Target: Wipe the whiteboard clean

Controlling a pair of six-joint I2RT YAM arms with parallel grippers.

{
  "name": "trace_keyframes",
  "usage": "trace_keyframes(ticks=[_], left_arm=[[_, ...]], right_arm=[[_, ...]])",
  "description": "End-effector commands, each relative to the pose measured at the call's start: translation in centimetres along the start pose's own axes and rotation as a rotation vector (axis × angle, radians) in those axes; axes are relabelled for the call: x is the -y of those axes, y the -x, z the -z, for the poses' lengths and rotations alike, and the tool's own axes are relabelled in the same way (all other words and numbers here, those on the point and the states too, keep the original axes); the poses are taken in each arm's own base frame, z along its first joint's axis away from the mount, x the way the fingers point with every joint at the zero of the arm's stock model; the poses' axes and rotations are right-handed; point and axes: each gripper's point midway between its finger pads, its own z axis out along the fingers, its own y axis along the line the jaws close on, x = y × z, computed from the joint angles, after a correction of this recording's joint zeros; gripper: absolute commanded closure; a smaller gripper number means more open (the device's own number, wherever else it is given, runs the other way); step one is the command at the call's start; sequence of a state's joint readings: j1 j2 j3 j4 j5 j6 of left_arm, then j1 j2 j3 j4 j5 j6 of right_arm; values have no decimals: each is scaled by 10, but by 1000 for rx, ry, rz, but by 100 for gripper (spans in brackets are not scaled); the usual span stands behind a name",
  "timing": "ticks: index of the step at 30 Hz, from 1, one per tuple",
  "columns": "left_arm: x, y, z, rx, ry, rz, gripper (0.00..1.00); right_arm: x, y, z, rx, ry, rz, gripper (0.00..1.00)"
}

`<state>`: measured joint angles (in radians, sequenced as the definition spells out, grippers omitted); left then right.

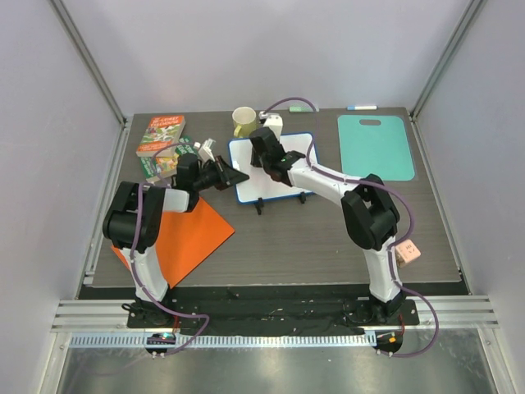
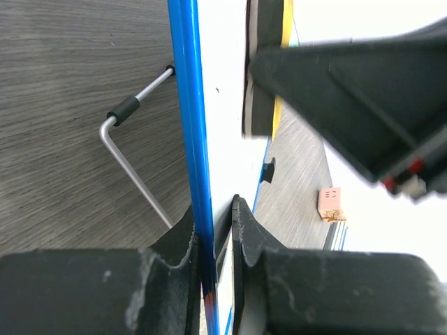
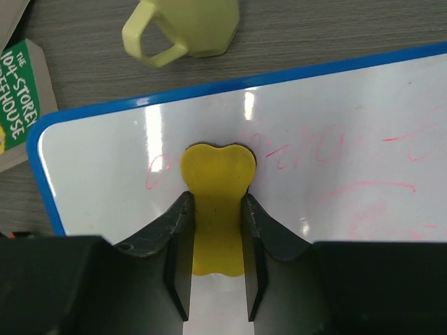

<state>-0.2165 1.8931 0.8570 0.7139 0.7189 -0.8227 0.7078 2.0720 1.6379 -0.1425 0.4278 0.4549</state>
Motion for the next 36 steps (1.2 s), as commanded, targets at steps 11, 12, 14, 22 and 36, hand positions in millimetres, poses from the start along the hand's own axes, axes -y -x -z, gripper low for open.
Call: trace_keyframes(ticks=[11, 12, 14, 22, 36], left_arm=[[-30, -37, -2, -103, 82, -186, 100], [-29, -38, -2, -106, 80, -189, 100], [-28, -38, -3, -107, 82, -195, 100], [-27, -40, -4, -116, 84, -201, 100], [-29, -41, -5, -123, 90, -201, 100]], right_arm=[[85, -65, -22, -136, -215, -17, 99], [68, -63, -21, -118, -168, -6, 99], [46, -62, -18, -109, -118, 18, 99], [-37, -65, -16, -114, 39, 97, 99], [-75, -82, -15, -178, 252, 157, 99]])
